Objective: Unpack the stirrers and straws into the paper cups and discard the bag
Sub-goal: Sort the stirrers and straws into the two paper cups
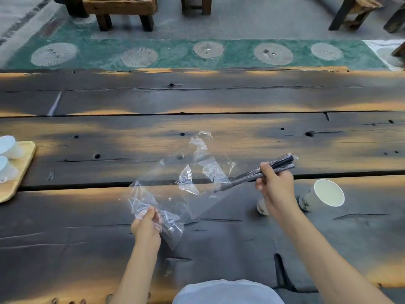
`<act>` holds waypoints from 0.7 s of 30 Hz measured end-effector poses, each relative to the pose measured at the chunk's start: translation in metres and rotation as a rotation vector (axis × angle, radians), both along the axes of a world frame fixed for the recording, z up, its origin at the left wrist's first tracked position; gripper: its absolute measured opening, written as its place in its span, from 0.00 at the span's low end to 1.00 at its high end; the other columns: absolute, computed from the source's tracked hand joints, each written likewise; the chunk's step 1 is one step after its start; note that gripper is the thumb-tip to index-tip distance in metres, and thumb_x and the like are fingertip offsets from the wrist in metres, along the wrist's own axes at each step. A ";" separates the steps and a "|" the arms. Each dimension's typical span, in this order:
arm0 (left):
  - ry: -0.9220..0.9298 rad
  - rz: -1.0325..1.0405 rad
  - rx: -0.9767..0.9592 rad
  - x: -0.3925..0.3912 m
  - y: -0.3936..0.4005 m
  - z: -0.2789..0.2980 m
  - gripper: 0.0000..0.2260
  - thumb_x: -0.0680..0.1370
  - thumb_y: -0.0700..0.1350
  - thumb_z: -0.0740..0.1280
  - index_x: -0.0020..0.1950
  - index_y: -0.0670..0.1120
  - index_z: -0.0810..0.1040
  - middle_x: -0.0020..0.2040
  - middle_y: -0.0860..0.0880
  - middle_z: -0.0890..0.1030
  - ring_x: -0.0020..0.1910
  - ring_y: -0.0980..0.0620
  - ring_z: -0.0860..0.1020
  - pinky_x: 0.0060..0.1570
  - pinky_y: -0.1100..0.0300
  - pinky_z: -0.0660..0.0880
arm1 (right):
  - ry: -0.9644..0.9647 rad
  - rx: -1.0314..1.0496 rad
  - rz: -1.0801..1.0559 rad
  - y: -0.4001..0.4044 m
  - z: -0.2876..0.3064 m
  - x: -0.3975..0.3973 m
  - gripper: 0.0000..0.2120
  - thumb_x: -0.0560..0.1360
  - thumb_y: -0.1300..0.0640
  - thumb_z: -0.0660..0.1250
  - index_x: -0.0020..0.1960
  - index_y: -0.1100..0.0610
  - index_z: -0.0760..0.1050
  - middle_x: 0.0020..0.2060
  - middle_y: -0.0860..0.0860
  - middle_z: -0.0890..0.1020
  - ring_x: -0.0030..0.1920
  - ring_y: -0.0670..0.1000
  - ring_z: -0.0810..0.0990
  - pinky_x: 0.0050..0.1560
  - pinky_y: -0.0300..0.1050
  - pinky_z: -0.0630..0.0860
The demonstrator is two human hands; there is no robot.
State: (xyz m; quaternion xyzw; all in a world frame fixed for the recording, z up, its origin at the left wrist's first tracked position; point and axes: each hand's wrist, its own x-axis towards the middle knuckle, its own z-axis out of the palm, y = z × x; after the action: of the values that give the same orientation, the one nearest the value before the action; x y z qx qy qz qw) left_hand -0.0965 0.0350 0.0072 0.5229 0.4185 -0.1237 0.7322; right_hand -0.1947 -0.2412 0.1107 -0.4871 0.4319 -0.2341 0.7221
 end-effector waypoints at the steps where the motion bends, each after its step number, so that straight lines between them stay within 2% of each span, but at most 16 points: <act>1: 0.022 0.061 -0.025 -0.001 0.000 -0.003 0.08 0.78 0.32 0.68 0.41 0.41 0.75 0.37 0.45 0.78 0.21 0.60 0.78 0.25 0.66 0.77 | -0.023 0.037 -0.069 -0.004 -0.001 0.000 0.09 0.77 0.63 0.66 0.40 0.57 0.69 0.31 0.52 0.72 0.24 0.47 0.70 0.22 0.38 0.65; 3: 0.067 0.151 -0.045 -0.004 0.004 -0.013 0.08 0.78 0.33 0.68 0.41 0.42 0.74 0.38 0.45 0.78 0.26 0.59 0.80 0.28 0.64 0.78 | -0.075 0.096 -0.180 -0.011 -0.002 -0.001 0.11 0.77 0.63 0.67 0.40 0.56 0.66 0.33 0.51 0.73 0.24 0.47 0.69 0.22 0.39 0.65; 5: 0.093 0.216 -0.070 -0.005 0.009 -0.021 0.06 0.78 0.33 0.68 0.44 0.41 0.74 0.39 0.45 0.77 0.28 0.58 0.79 0.26 0.64 0.78 | -0.105 0.113 -0.213 -0.016 -0.004 0.000 0.12 0.77 0.63 0.67 0.40 0.56 0.65 0.33 0.51 0.73 0.24 0.47 0.69 0.23 0.39 0.65; 7: 0.098 0.270 -0.089 -0.004 0.012 -0.028 0.06 0.78 0.33 0.67 0.52 0.40 0.74 0.39 0.45 0.77 0.28 0.57 0.79 0.28 0.65 0.78 | -0.073 0.065 -0.182 -0.017 -0.008 0.001 0.11 0.77 0.62 0.67 0.40 0.56 0.66 0.31 0.50 0.72 0.23 0.47 0.69 0.23 0.39 0.65; 9: 0.117 0.291 -0.116 -0.003 0.013 -0.034 0.09 0.78 0.32 0.67 0.56 0.41 0.73 0.41 0.45 0.78 0.34 0.55 0.78 0.33 0.62 0.79 | 0.028 -0.048 -0.043 -0.015 -0.017 0.004 0.10 0.77 0.61 0.67 0.39 0.57 0.68 0.28 0.49 0.71 0.23 0.46 0.69 0.22 0.39 0.64; 11: 0.150 0.248 -0.113 -0.004 0.008 -0.037 0.07 0.78 0.33 0.67 0.54 0.42 0.74 0.42 0.46 0.79 0.36 0.54 0.78 0.35 0.60 0.79 | 0.181 -0.134 0.213 -0.007 -0.032 0.008 0.09 0.77 0.61 0.66 0.40 0.58 0.70 0.27 0.51 0.73 0.22 0.47 0.70 0.21 0.39 0.65; 13: 0.196 0.209 -0.088 -0.006 0.001 -0.040 0.06 0.79 0.35 0.68 0.54 0.42 0.76 0.45 0.46 0.80 0.38 0.55 0.79 0.38 0.61 0.78 | 0.322 -0.148 0.477 0.003 -0.055 0.012 0.09 0.77 0.62 0.66 0.38 0.59 0.71 0.28 0.55 0.74 0.22 0.48 0.70 0.21 0.40 0.65; 15: 0.220 0.183 -0.091 -0.009 -0.004 -0.044 0.09 0.78 0.35 0.68 0.58 0.41 0.77 0.50 0.45 0.81 0.41 0.54 0.80 0.40 0.60 0.77 | 0.464 -0.121 0.662 0.012 -0.081 0.016 0.09 0.76 0.62 0.66 0.37 0.60 0.71 0.27 0.57 0.74 0.23 0.51 0.70 0.21 0.40 0.65; 18: 0.252 0.162 -0.093 -0.012 -0.011 -0.046 0.16 0.78 0.35 0.69 0.65 0.41 0.76 0.56 0.44 0.82 0.50 0.50 0.82 0.47 0.57 0.78 | 0.663 -0.106 0.791 0.019 -0.113 0.021 0.08 0.75 0.62 0.65 0.38 0.60 0.70 0.24 0.56 0.74 0.21 0.51 0.68 0.20 0.38 0.64; 20: 0.280 0.161 -0.088 -0.015 -0.012 -0.046 0.16 0.77 0.35 0.70 0.64 0.41 0.76 0.60 0.44 0.81 0.57 0.47 0.81 0.54 0.55 0.77 | 0.723 -0.106 0.820 0.022 -0.128 0.026 0.07 0.74 0.62 0.64 0.39 0.59 0.69 0.23 0.56 0.73 0.20 0.51 0.68 0.21 0.39 0.64; 21: 0.289 0.158 -0.084 -0.015 -0.012 -0.046 0.15 0.77 0.36 0.71 0.63 0.41 0.77 0.59 0.44 0.82 0.57 0.47 0.80 0.56 0.55 0.77 | 0.750 -0.118 0.823 0.023 -0.135 0.028 0.07 0.74 0.62 0.64 0.38 0.58 0.68 0.23 0.56 0.73 0.21 0.51 0.68 0.21 0.39 0.64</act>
State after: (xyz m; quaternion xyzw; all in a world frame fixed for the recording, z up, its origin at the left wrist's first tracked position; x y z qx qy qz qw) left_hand -0.1114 0.0229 -0.0393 0.4342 0.5537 -0.1571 0.6930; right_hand -0.1664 -0.2184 -0.0239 -0.7049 0.4195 0.2325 0.5226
